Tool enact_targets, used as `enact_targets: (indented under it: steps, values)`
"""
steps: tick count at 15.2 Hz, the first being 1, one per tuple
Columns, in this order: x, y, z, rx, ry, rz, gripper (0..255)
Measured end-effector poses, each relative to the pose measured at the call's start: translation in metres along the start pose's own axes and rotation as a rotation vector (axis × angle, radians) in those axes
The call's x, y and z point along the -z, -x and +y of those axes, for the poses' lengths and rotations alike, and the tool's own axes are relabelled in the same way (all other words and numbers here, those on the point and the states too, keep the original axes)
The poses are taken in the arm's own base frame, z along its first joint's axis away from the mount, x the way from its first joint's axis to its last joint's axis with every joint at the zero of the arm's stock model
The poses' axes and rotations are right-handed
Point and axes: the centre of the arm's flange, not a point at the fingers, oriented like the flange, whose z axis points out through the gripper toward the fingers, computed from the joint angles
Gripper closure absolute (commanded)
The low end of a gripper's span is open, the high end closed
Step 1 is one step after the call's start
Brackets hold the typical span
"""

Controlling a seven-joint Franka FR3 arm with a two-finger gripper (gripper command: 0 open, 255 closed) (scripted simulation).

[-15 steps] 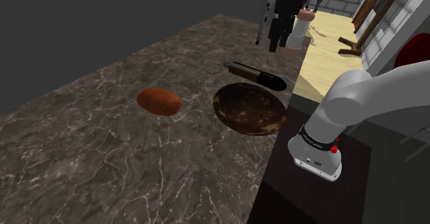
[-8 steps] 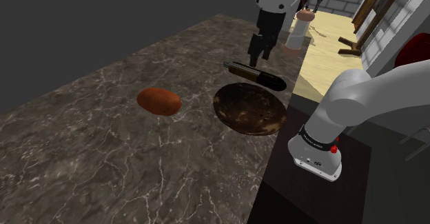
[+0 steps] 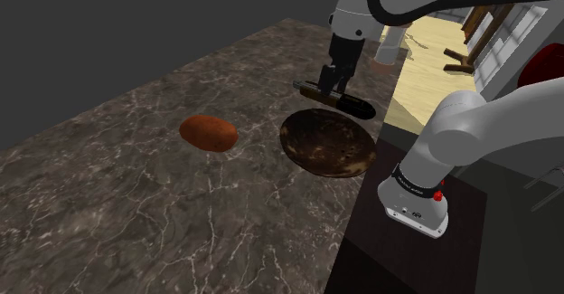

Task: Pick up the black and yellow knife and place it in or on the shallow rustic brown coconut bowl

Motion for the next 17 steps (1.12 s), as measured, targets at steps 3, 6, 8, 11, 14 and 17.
enact_targets:
  steps: [3,6,8,11,14,17]
  values:
    - [-0.0039,0.0007,-0.0003,0.0,0.0,0.0,0]
    - [-0.0045,0.0007,-0.0004,0.0,0.0,0.0,0]
    - [-0.0045,0.0007,-0.0004,0.0,0.0,0.0,255]
    - [-0.004,0.0007,-0.0004,0.0,0.0,0.002,255]
    - [-0.004,0.0007,-0.0004,0.0,0.0,0.002,255]
    - [-0.004,0.0007,-0.0004,0.0,0.0,0.002,255]
